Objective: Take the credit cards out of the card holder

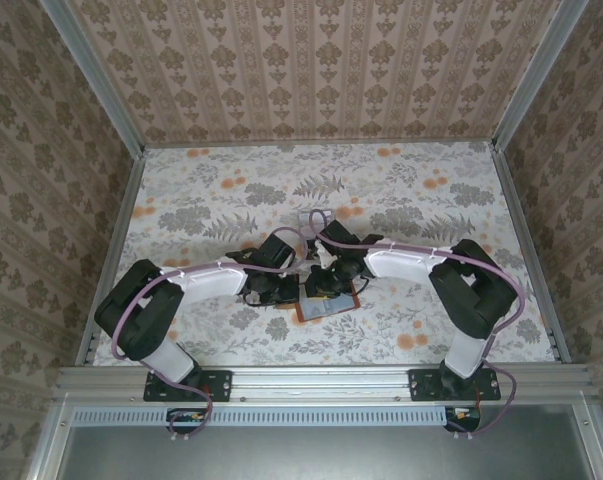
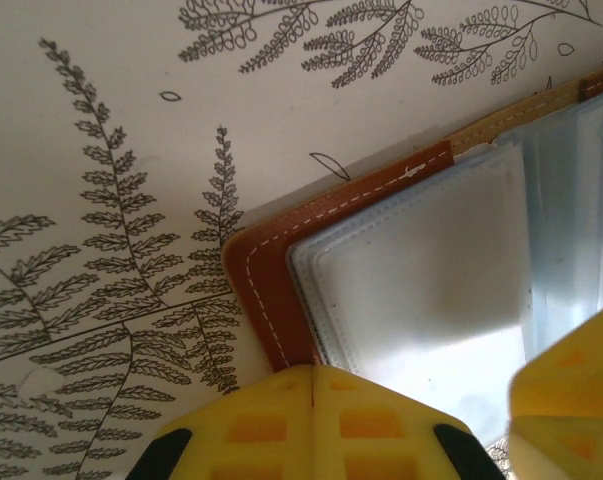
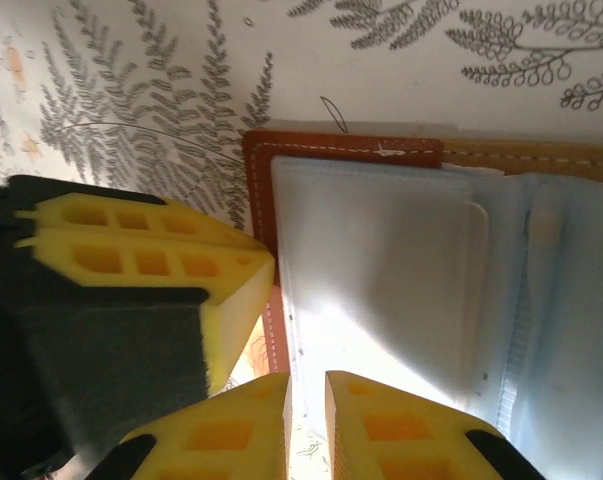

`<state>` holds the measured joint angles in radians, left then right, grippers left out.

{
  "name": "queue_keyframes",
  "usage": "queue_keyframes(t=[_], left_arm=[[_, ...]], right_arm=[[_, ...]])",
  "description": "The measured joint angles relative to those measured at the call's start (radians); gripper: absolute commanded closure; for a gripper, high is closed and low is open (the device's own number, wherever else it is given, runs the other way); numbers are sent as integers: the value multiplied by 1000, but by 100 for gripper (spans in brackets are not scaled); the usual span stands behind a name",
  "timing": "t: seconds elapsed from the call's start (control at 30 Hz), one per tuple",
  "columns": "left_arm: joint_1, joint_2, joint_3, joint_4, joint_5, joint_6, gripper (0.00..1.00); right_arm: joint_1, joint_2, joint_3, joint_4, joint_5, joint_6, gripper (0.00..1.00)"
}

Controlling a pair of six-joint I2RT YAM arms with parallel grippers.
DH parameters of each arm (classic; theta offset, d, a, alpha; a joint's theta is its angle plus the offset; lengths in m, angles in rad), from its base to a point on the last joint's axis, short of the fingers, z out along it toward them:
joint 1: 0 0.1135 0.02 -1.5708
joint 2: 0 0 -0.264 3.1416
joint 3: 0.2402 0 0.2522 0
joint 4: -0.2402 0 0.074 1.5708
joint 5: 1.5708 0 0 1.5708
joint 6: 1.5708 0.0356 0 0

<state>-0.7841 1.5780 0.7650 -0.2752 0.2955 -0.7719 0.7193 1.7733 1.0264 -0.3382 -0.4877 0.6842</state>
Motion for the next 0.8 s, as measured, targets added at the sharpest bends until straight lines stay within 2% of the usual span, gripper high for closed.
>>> queue_keyframes(t=[0.33, 0.57, 0.8], left_arm=[[0, 0, -6, 17, 7, 0, 95], [0, 0, -6, 18, 8, 0, 95], [0, 2, -6, 19, 8, 1, 95]], right_arm=[[21, 57, 5, 21, 0, 24, 77], [32, 58, 38, -34, 54, 11, 64], [45, 57, 84, -123, 150, -23, 56]])
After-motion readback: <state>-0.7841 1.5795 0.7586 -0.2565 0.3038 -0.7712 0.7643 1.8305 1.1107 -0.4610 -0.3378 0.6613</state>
